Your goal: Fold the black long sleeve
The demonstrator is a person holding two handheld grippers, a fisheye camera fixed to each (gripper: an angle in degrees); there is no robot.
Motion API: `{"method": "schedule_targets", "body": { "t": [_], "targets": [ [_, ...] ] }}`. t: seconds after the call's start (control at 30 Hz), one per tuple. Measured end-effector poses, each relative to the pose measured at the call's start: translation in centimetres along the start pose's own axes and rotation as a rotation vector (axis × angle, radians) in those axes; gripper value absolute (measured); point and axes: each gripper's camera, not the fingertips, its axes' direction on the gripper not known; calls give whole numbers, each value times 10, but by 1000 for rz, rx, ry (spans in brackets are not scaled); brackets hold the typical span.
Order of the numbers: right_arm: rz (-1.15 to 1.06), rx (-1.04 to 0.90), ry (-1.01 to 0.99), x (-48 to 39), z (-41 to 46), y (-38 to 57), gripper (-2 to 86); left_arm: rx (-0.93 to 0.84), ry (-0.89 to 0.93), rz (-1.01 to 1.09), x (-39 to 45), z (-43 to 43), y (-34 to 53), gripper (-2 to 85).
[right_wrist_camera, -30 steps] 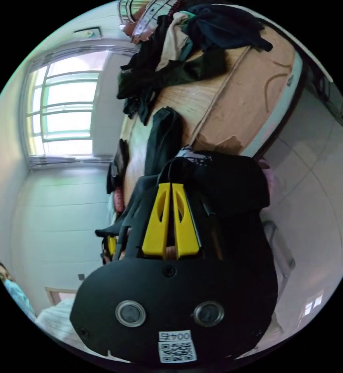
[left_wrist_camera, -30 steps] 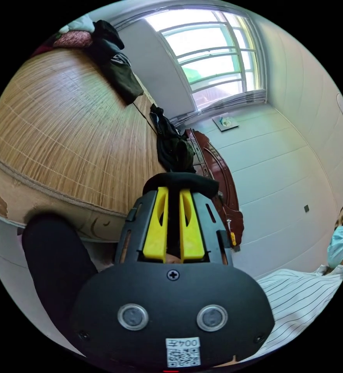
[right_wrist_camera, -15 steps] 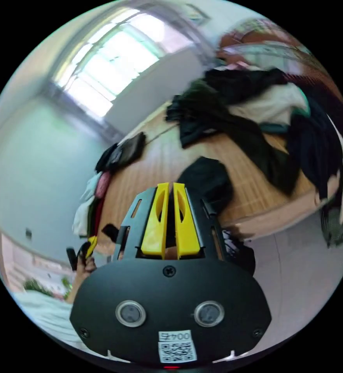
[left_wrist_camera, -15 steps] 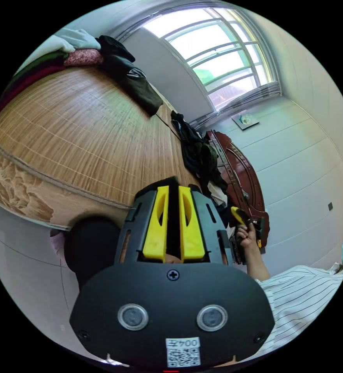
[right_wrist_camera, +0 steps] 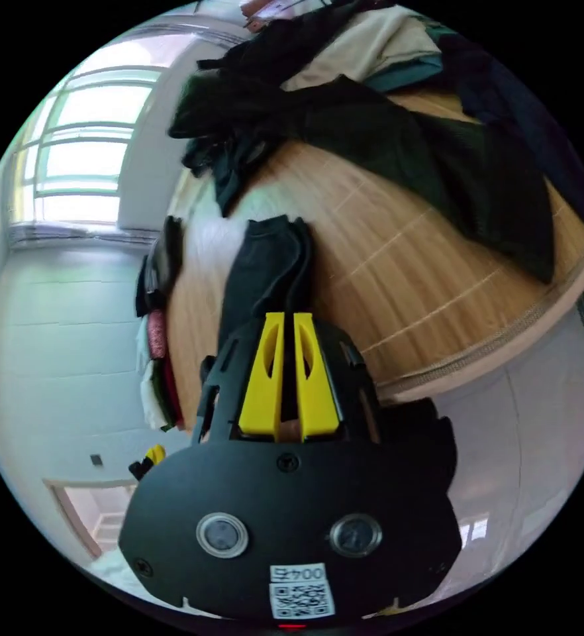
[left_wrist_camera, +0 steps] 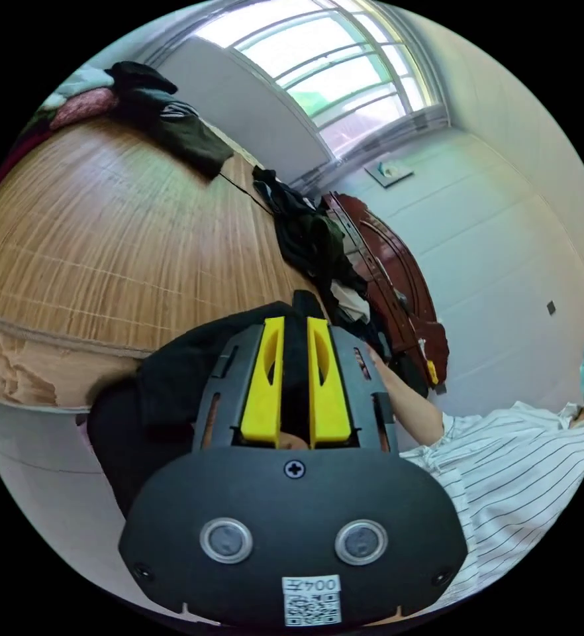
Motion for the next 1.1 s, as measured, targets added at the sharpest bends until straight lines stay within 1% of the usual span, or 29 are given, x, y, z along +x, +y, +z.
{"method": "schedule_targets", "body": {
  "t": [0.03,0.07,0.13,0.17,0.23,0.3,0.4,0.5,0.57,0.6,0.63,0.67,0.73,0.8,0.9,0.93,0.97,1.0,1.03,1.07,1.1],
  "targets": [
    [-101,49,-96,-20,-14,6,18,-32,-19,46,14,13,6,93],
    [-161,61,-145,-33,-22,11,15,-49,-32,70,22,20,10,102],
    [-406,16,-288,-96,-45,41,9,-95,-85,192,57,44,24,131],
    [-477,-2,-317,-112,-51,52,8,-100,-103,231,66,50,29,139],
    [-708,-75,-438,-162,-75,100,4,-128,-172,385,105,74,47,175],
    [-773,-93,-503,-182,-93,126,2,-145,-174,501,135,92,65,205],
    [-762,-107,-543,-194,-113,148,0,-151,-94,651,185,117,103,237],
    [-711,-119,-596,-192,-130,151,-1,-133,-147,750,217,140,142,227],
    [-650,-106,-617,-186,-141,146,-2,-93,-66,719,222,141,157,186],
    [-617,-89,-628,-182,-149,142,-3,-65,0,691,224,139,166,116],
    [-581,-67,-640,-179,-160,138,-3,-56,55,668,225,138,174,73],
    [-561,-53,-644,-178,-166,136,-4,-59,65,646,224,138,177,66],
    [-490,40,-648,-173,-196,124,-5,-82,96,600,220,134,182,53],
    [-461,120,-648,-172,-225,113,-6,-51,52,569,220,118,180,48],
    [-444,267,-733,-182,-282,94,-7,68,-38,517,229,69,161,34],
    [-477,335,-767,-194,-311,87,-6,105,-73,514,240,47,148,24],
    [-501,372,-775,-202,-326,85,-6,125,-88,523,248,36,142,18],
    [-562,431,-763,-223,-358,80,-6,182,-116,553,268,13,132,8],
    [-634,473,-716,-249,-387,77,-6,246,-141,604,294,-10,124,2],
    [-669,490,-692,-262,-401,77,-6,273,-153,636,309,-21,120,1],
    [-741,505,-631,-293,-425,79,-6,313,-199,698,341,-40,113,-2]
  ]
}}
